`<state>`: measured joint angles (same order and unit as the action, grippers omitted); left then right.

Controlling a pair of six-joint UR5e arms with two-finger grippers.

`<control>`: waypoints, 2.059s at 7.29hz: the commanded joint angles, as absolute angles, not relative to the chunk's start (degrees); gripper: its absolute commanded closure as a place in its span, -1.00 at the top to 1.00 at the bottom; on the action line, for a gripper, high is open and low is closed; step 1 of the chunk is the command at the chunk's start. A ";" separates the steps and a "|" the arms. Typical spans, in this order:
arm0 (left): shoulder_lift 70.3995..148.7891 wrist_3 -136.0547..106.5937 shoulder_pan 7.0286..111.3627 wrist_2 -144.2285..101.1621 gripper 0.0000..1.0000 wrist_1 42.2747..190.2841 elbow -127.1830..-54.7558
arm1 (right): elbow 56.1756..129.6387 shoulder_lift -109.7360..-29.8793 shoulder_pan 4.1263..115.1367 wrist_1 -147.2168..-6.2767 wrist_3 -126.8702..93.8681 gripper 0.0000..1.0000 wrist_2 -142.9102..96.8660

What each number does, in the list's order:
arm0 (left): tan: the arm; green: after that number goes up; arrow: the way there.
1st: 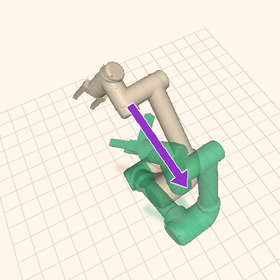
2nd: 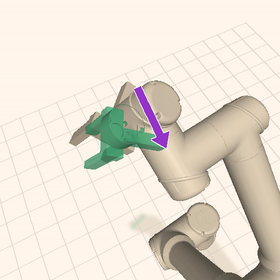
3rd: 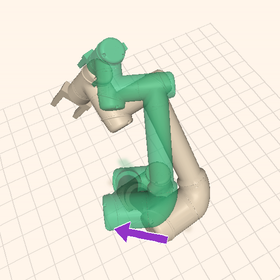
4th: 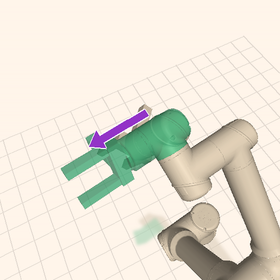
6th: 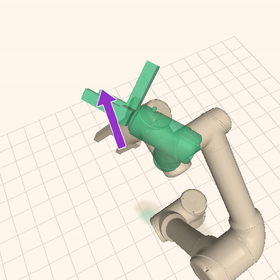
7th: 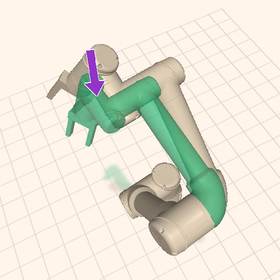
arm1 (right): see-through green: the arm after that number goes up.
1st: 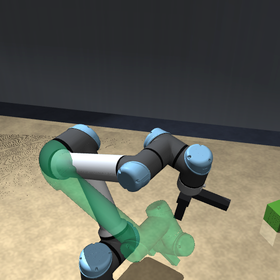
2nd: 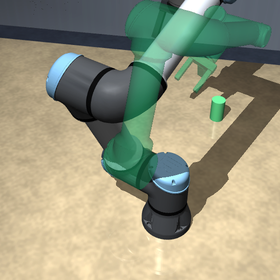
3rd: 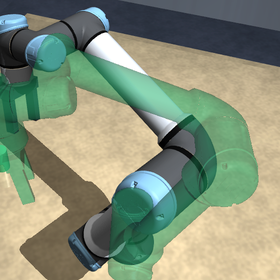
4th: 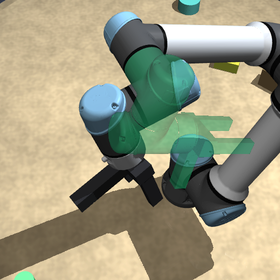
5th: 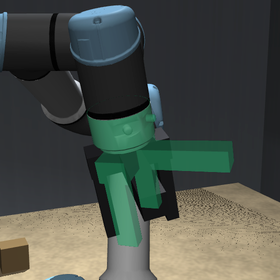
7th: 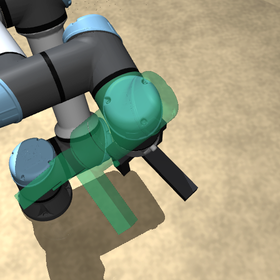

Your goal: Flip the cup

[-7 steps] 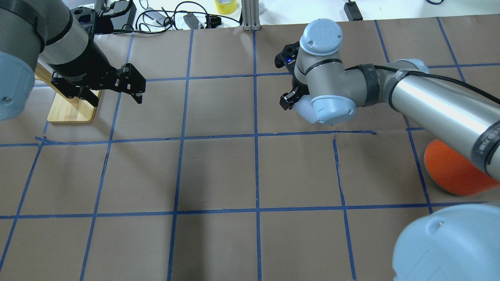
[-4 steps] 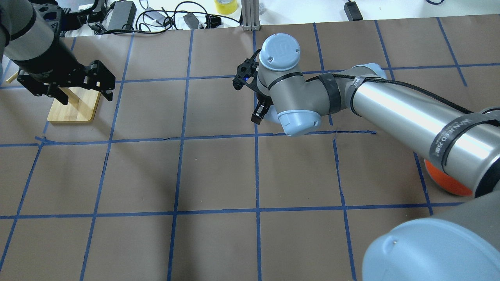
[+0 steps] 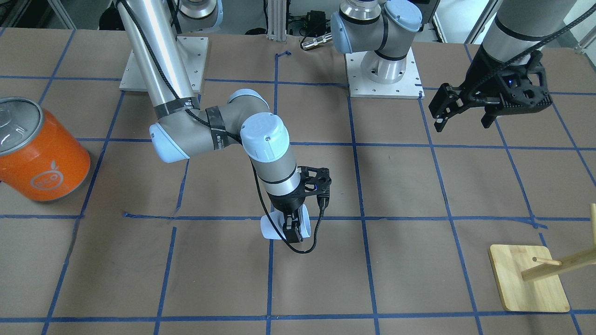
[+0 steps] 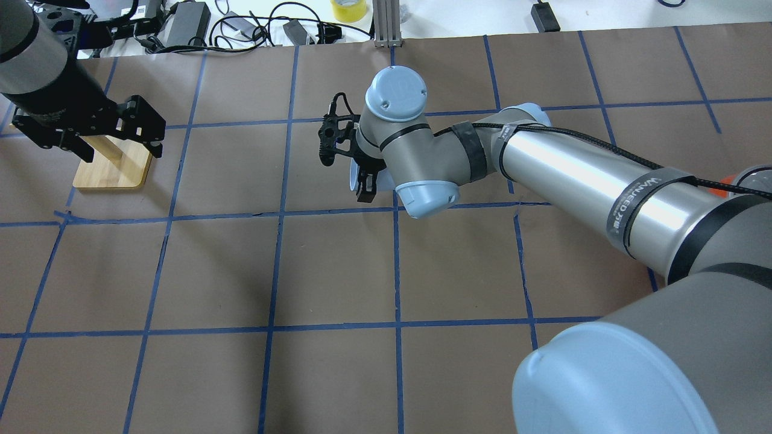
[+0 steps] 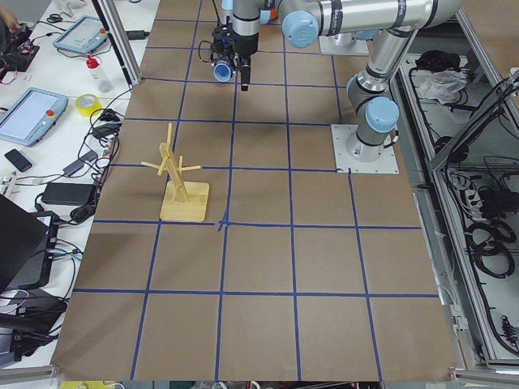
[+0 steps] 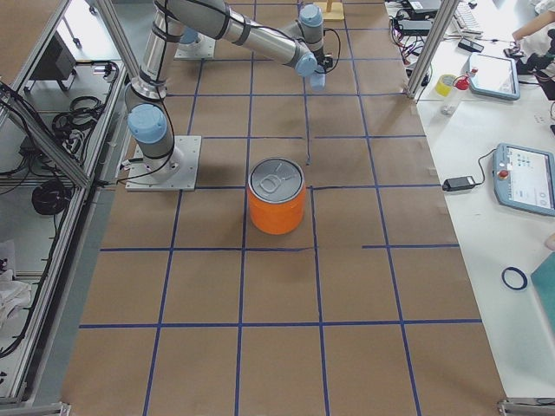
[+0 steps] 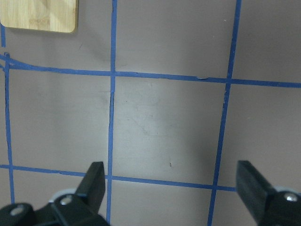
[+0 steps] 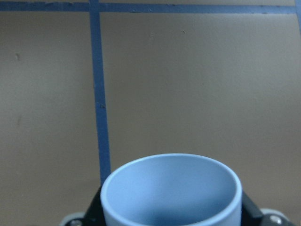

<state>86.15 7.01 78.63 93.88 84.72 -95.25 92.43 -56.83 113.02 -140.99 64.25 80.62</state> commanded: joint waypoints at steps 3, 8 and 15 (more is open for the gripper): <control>85.78 7.03 78.92 94.30 1.00 84.99 -95.19 | 92.46 -54.76 114.26 -141.24 64.69 -0.53 80.95; 86.14 5.54 78.49 94.13 1.00 81.91 -95.63 | 92.81 -54.75 114.26 -140.80 64.60 1.00 84.26; 86.92 6.24 78.40 93.86 1.00 81.83 -95.19 | 91.32 -70.01 106.73 -119.64 46.63 1.00 84.46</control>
<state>86.50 6.16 78.37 93.66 81.92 -95.44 91.44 -65.51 110.10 -124.14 51.55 84.07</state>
